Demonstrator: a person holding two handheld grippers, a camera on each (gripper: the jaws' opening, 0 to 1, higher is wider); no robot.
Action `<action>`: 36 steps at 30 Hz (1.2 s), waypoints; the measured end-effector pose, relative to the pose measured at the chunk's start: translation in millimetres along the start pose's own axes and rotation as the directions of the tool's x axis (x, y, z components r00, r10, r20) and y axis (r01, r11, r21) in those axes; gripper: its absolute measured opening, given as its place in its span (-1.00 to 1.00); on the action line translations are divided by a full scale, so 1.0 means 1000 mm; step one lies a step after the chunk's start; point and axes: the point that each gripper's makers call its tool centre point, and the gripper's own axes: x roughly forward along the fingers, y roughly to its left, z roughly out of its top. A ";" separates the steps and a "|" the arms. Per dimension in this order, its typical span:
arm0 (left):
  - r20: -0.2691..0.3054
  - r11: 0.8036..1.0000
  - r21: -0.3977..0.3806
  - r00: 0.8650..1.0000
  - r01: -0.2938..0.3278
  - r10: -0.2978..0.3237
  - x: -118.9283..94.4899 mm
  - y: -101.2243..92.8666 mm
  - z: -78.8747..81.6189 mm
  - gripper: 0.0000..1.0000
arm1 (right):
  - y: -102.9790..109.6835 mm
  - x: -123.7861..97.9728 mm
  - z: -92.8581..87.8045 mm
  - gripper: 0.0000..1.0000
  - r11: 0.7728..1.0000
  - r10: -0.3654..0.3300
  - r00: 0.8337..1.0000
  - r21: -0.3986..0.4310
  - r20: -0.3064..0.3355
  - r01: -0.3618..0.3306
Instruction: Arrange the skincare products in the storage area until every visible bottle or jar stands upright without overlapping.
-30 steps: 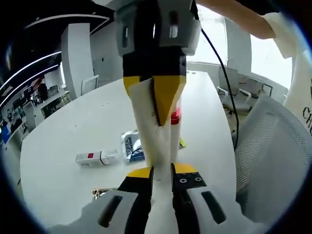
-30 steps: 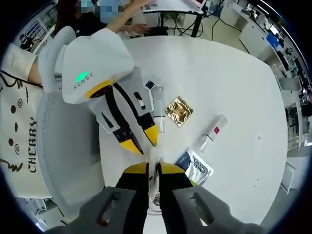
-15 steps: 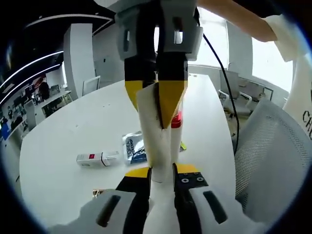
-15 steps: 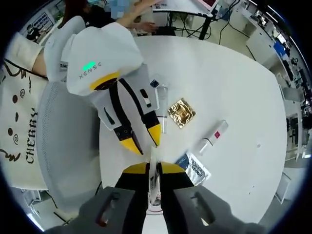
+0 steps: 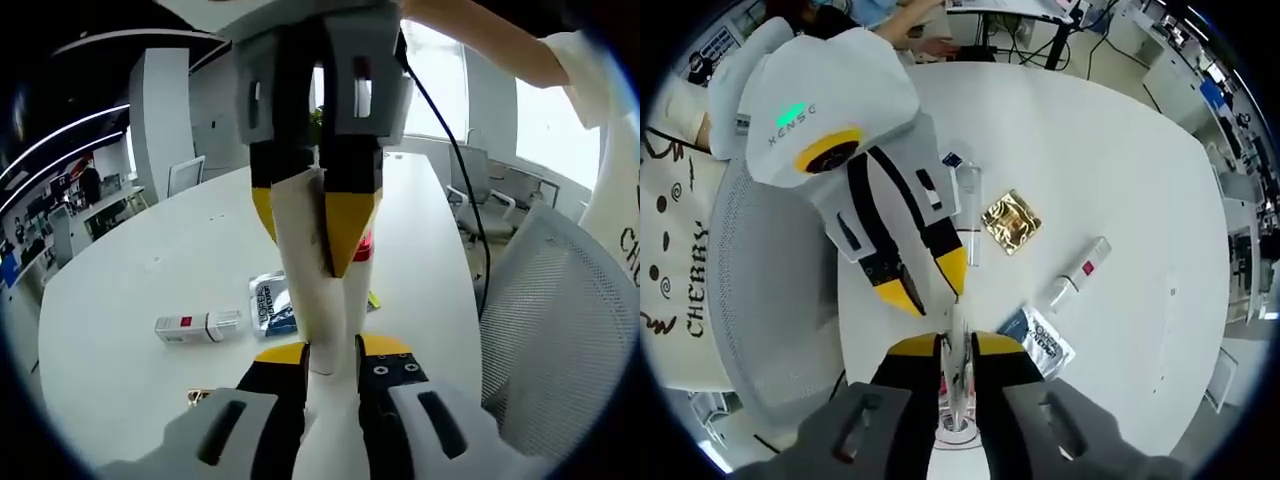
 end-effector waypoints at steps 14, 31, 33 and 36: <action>-0.010 1.000 0.002 1.000 0.016 -0.016 0.000 -0.002 -0.002 -0.66 | -0.041 0.007 0.003 -0.79 0.999 0.039 0.999 0.031 0.000 -0.039; -0.001 1.000 -0.001 1.000 0.017 -0.017 -0.002 -0.001 -0.001 -0.66 | -0.086 0.016 0.009 -0.79 0.998 0.051 0.999 0.025 0.002 -0.051; -0.003 1.000 0.001 1.000 0.017 -0.017 -0.002 -0.001 -0.001 -0.65 | -0.092 0.016 0.010 -0.77 0.999 0.042 0.999 0.004 0.000 -0.042; -0.004 1.000 0.002 1.000 0.016 -0.016 -0.002 -0.001 -0.002 -0.65 | -0.101 0.016 0.011 -0.76 0.999 0.039 0.999 0.002 0.002 -0.039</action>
